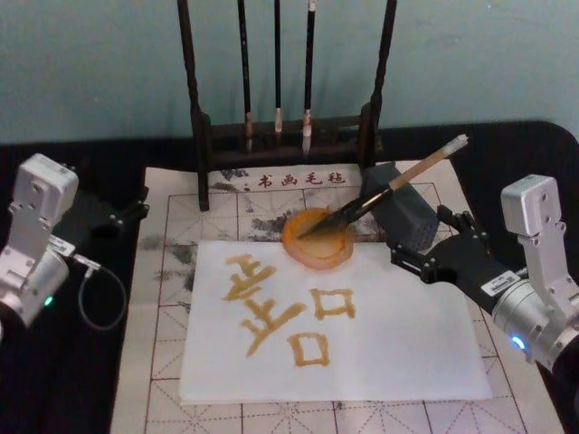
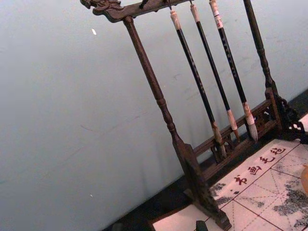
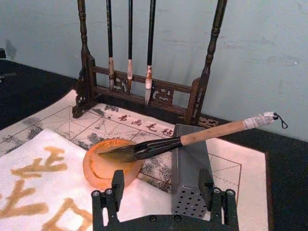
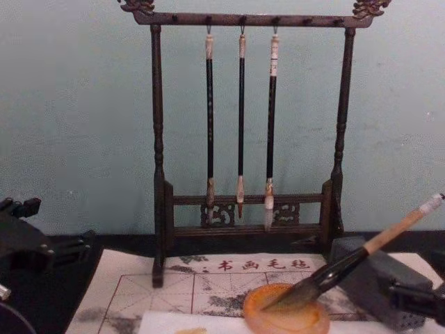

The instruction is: Pick up the brush from the inkstone, write on the paper, then place the brush back to its original position.

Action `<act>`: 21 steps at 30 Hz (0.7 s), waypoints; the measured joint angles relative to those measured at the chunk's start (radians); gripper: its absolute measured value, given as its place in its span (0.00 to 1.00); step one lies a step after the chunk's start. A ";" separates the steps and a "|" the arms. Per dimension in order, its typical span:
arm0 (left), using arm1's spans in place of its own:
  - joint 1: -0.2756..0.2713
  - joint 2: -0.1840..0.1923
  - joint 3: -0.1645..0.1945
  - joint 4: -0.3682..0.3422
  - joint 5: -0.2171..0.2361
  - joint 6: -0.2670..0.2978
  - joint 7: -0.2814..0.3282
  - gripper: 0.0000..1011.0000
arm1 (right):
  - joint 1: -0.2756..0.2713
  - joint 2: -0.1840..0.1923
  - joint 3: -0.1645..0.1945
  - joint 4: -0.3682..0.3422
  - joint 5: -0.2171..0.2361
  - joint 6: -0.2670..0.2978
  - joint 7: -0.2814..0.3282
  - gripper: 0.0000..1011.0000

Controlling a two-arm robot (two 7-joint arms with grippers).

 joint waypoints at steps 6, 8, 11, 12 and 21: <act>0.000 0.000 0.000 0.000 0.000 0.000 0.000 0.99 | 0.000 0.000 0.000 0.000 0.000 0.001 0.000 0.99; 0.000 0.000 0.000 0.000 0.000 0.000 0.000 0.99 | 0.000 0.000 0.000 0.000 0.000 0.001 0.000 0.99; 0.000 0.000 0.000 0.000 0.000 0.000 0.000 0.99 | 0.000 0.000 0.001 0.000 0.001 0.000 0.000 0.99; 0.000 0.000 0.000 0.000 0.000 0.000 0.000 0.99 | 0.000 0.000 0.001 0.000 0.001 0.000 0.000 0.99; 0.000 0.000 0.000 0.000 0.000 0.000 0.000 0.99 | 0.000 0.001 0.001 -0.001 0.003 -0.002 -0.001 0.99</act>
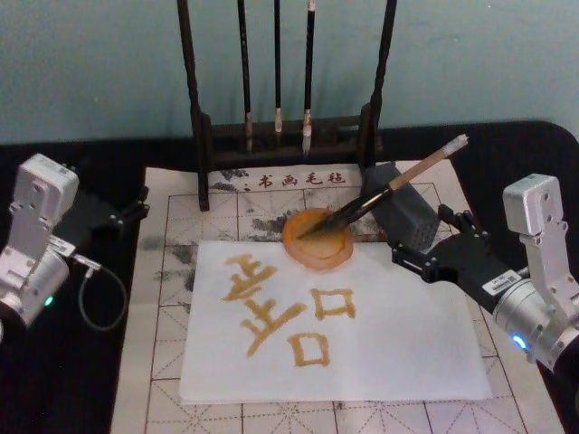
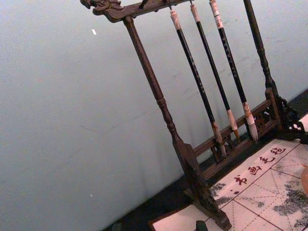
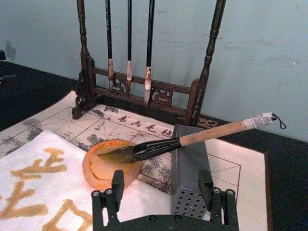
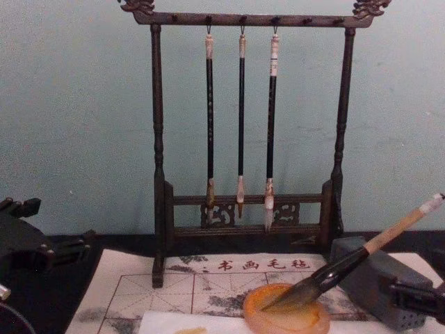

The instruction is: Pick up the brush from the inkstone, write on the paper, then place the brush back to its original position.

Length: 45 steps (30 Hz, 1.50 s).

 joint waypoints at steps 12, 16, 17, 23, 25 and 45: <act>0.000 0.000 0.000 0.000 0.000 0.000 0.000 0.99 | 0.000 0.000 0.000 -0.001 0.002 -0.001 -0.001 0.99; 0.000 0.000 0.000 0.000 0.000 0.000 0.000 0.99 | 0.000 0.001 0.000 -0.001 0.002 -0.002 -0.001 0.99; 0.000 0.000 0.000 0.000 0.000 0.000 0.000 0.99 | 0.000 0.001 0.000 -0.001 0.002 -0.002 -0.001 0.99; 0.000 0.000 0.000 0.000 0.000 0.000 0.000 0.99 | 0.000 0.000 0.000 -0.001 0.002 -0.002 -0.001 0.99; 0.000 0.000 0.000 0.000 0.000 0.000 0.000 0.99 | 0.000 0.001 0.000 -0.001 0.002 -0.002 -0.001 0.99; 0.000 0.000 0.000 0.000 0.000 0.000 0.000 0.99 | 0.000 0.001 0.000 -0.001 0.002 -0.002 -0.001 0.99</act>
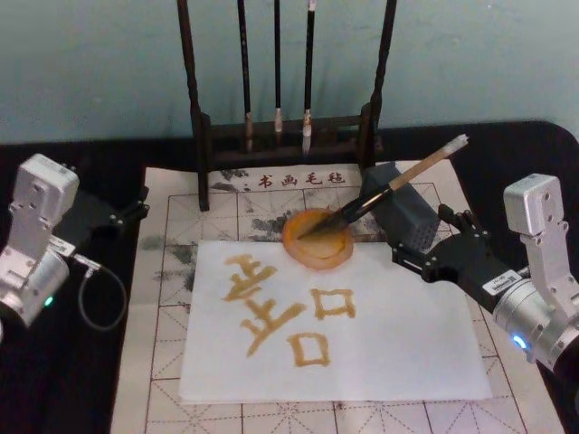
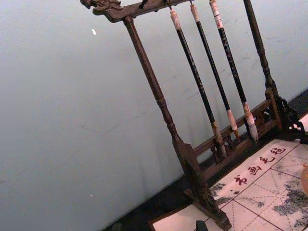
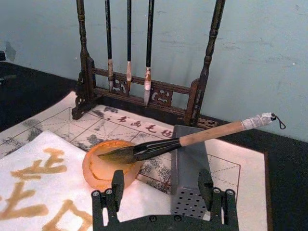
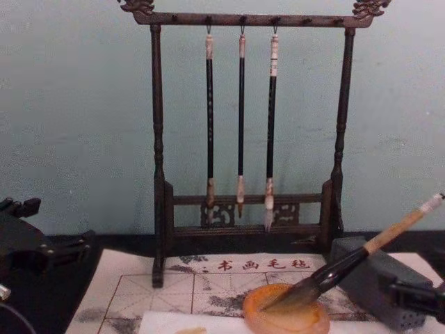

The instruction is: Pick up the brush from the inkstone, write on the paper, then place the brush back to its original position.

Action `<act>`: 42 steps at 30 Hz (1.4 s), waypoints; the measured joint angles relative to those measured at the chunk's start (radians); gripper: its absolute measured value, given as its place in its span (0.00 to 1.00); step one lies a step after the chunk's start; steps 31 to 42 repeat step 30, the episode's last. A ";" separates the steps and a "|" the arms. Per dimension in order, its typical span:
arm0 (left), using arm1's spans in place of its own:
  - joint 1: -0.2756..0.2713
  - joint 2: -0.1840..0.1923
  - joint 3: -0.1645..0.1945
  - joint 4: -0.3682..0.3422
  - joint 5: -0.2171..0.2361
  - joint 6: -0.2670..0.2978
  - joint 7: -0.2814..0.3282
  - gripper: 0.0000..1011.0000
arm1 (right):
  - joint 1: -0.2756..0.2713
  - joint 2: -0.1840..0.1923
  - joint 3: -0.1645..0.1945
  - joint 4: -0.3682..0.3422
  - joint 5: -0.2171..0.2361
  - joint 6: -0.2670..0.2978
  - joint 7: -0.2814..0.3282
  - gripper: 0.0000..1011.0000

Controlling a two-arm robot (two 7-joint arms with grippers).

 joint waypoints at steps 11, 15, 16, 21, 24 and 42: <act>0.000 0.000 0.000 0.000 0.000 0.000 0.000 0.99 | 0.000 0.000 0.000 0.000 0.000 0.000 0.000 0.99; 0.000 0.000 0.000 0.000 0.000 0.000 0.000 0.99 | 0.000 0.000 0.000 0.000 0.000 0.000 0.000 0.99; 0.000 0.000 0.000 0.000 0.000 0.000 0.000 0.99 | 0.000 0.000 0.000 0.000 0.000 0.000 0.000 0.99; 0.000 0.000 0.000 0.000 0.000 0.000 0.000 0.99 | 0.000 0.000 0.000 0.000 0.000 0.000 0.000 0.99; 0.000 0.000 0.000 0.000 0.000 0.000 0.000 0.99 | 0.000 0.000 0.000 0.000 0.000 0.000 0.000 0.99; 0.000 0.000 0.000 0.000 0.000 0.000 0.000 0.99 | 0.000 0.000 0.000 0.000 0.000 0.000 0.000 0.99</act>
